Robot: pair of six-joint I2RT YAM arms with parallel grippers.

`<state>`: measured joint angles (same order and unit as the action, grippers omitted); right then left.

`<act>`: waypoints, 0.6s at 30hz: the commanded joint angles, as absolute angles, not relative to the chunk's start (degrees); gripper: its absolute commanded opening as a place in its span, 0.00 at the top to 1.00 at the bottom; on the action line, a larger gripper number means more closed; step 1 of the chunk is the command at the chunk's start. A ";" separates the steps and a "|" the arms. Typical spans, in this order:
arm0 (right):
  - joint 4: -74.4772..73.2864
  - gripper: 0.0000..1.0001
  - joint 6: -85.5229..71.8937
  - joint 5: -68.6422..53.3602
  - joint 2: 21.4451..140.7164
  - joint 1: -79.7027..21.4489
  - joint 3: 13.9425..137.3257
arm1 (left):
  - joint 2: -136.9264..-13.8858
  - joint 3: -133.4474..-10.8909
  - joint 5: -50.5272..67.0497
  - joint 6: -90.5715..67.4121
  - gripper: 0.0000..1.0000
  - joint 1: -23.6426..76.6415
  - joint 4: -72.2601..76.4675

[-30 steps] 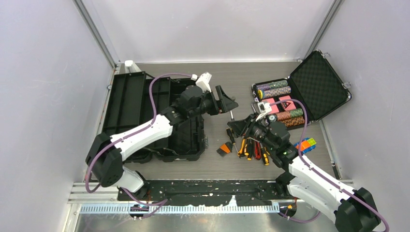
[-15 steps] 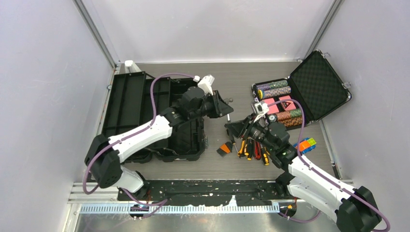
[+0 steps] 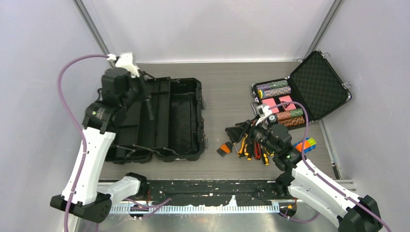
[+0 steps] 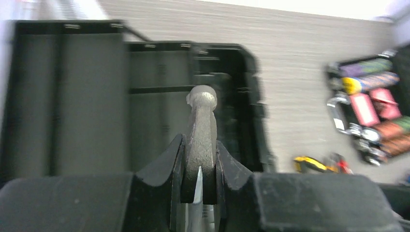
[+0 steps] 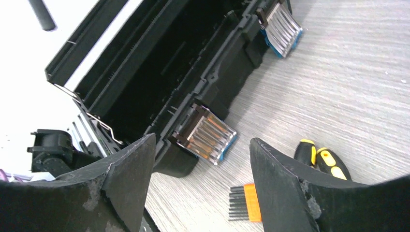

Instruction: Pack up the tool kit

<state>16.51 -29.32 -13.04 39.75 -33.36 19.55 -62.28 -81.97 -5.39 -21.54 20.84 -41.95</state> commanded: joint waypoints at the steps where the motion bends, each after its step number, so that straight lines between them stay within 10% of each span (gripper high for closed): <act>1: 13.35 0.24 -27.05 -10.30 39.19 -33.31 21.67 | -64.92 -89.53 -11.95 -9.01 1.00 12.55 -58.61; 18: 6.95 0.24 -25.24 -7.06 38.85 -33.31 23.50 | -96.34 -109.79 -28.53 -2.37 1.00 1.74 -57.80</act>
